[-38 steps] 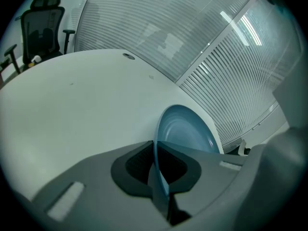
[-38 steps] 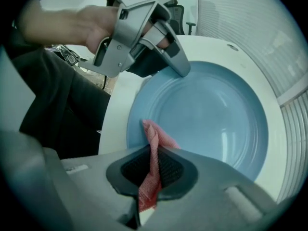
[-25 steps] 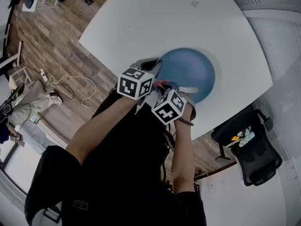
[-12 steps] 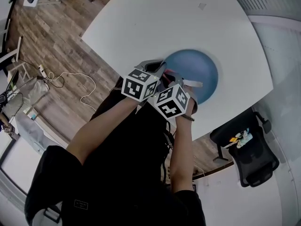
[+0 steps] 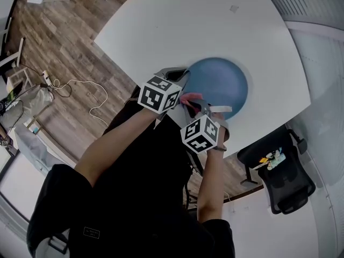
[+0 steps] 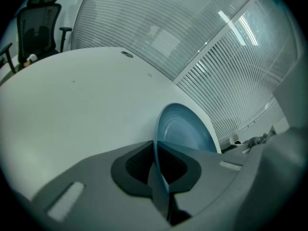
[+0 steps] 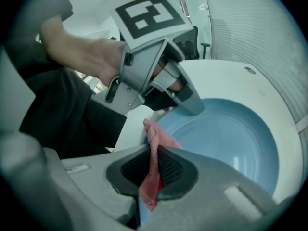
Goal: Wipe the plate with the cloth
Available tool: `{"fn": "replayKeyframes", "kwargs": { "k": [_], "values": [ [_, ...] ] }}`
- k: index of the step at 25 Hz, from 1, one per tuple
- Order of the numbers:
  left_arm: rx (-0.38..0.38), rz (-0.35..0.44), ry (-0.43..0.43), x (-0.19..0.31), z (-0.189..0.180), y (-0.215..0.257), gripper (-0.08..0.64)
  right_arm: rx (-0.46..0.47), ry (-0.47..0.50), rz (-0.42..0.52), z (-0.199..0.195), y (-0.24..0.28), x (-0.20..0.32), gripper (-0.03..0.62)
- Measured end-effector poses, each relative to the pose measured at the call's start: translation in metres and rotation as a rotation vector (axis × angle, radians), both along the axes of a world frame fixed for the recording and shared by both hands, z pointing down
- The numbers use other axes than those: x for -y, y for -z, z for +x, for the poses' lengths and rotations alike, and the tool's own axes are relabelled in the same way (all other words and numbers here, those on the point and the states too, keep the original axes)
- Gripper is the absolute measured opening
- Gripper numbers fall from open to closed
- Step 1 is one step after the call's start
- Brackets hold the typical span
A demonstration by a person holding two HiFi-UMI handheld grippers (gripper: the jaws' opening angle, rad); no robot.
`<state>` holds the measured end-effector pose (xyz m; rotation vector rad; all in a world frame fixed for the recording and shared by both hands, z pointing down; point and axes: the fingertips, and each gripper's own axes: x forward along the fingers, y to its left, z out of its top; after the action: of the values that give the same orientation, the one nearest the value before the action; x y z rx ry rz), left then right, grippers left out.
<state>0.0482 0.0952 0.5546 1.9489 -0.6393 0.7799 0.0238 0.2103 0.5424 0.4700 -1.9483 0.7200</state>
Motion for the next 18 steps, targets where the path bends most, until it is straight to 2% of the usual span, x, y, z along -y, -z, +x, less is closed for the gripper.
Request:
{"fn": "replayKeyframes", "kwargs": {
  "k": [5, 10, 14, 18],
  "values": [
    [0.000, -0.003, 0.002, -0.001, -0.002, 0.000, 0.015, -0.076, 0.040, 0.010, 0.005, -0.018, -0.009, 0.025],
    [-0.001, 0.001, -0.005, -0.002, -0.004, 0.001, 0.015, -0.070, 0.028, 0.046, 0.003, -0.018, -0.002, 0.025],
    [-0.006, 0.000, -0.017, -0.001, -0.004, 0.001, 0.015, -0.043, -0.017, 0.057, 0.002, -0.017, 0.014, 0.025],
    [-0.005, 0.004, -0.017, -0.001, -0.007, 0.001, 0.015, -0.058, -0.039, 0.088, 0.007, -0.017, 0.036, 0.025]
  ]
}}
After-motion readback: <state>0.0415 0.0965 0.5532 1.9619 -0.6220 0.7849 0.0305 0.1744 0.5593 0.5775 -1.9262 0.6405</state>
